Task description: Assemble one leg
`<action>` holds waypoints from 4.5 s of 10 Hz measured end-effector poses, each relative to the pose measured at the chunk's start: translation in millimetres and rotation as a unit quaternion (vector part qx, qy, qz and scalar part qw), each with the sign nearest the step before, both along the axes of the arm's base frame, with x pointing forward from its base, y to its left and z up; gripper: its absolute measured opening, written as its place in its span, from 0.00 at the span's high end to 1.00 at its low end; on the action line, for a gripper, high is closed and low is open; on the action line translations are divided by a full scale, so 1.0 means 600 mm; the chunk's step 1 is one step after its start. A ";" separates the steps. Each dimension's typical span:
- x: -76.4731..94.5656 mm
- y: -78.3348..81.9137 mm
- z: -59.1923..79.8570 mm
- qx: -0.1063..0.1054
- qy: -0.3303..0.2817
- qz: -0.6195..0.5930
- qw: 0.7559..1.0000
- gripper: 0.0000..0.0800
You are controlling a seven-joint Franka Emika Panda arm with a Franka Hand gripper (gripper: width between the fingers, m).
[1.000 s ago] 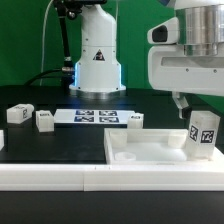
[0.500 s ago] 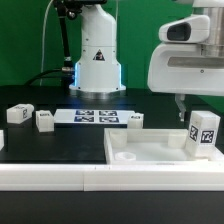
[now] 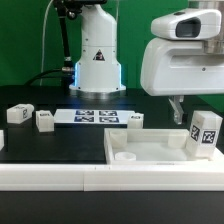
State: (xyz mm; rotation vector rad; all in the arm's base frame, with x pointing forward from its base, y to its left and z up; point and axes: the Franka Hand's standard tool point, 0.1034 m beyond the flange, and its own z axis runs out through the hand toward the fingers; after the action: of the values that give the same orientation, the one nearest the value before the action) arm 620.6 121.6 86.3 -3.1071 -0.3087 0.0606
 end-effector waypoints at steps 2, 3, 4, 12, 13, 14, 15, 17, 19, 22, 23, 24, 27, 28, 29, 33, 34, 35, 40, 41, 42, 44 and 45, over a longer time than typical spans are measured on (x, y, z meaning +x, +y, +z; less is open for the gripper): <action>0.004 -0.019 0.000 0.003 -0.001 0.029 1.000 0.19; 0.003 -0.016 0.000 0.003 -0.001 0.030 1.000 0.19; 0.003 -0.016 0.000 0.003 -0.001 0.030 1.000 0.21; 0.003 -0.013 0.000 0.004 0.000 -0.042 0.999 0.63; 0.001 -0.007 -0.001 0.003 -0.007 -0.130 0.992 0.63; 0.000 -0.001 -0.002 0.002 -0.014 -0.204 0.979 0.63; 0.002 -0.001 -0.003 0.002 -0.018 -0.256 0.967 0.63; 0.007 -0.003 -0.003 0.004 -0.021 -0.371 0.928 0.63; 0.007 -0.004 -0.003 0.009 -0.014 -0.460 0.888 0.63; 0.008 -0.005 -0.004 0.015 -0.007 -0.581 0.814 0.63; 0.007 -0.004 -0.003 0.016 -0.003 -0.605 0.796 0.63; 0.008 -0.004 -0.004 0.016 -0.004 -0.597 0.802 0.63; 0.006 0.002 -0.006 0.018 -0.006 -0.543 0.840 0.27; 0.004 0.003 -0.007 0.018 -0.008 -0.489 0.872 0.20; 0.003 0.004 -0.009 0.018 -0.010 -0.431 0.902 0.20; 0.002 0.007 -0.012 0.017 -0.016 -0.228 0.973 0.19; 0.000 0.009 -0.012 0.017 -0.016 -0.201 0.979 0.19; 0.001 0.009 -0.011 0.018 -0.019 -0.153 0.988 0.19; 0.017 -0.008 -0.006 0.000 -0.051 0.069 0.996 0.19; 0.018 -0.014 -0.006 0.000 -0.052 0.073 0.996 0.19; 0.018 -0.012 -0.006 0.000 -0.051 0.069 0.996 0.19; 0.018 -0.013 -0.006 0.000 -0.051 0.069 0.996 0.54; 0.018 -0.012 -0.006 0.000 -0.051 0.067 0.996 0.54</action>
Offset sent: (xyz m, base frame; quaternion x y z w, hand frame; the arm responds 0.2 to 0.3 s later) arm 0.0000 0.0000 0.0000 0.0000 0.0000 0.0000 1.0000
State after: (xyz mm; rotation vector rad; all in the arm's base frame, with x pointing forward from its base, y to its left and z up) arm 631.4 114.3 82.7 -3.0904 -0.5191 -0.0977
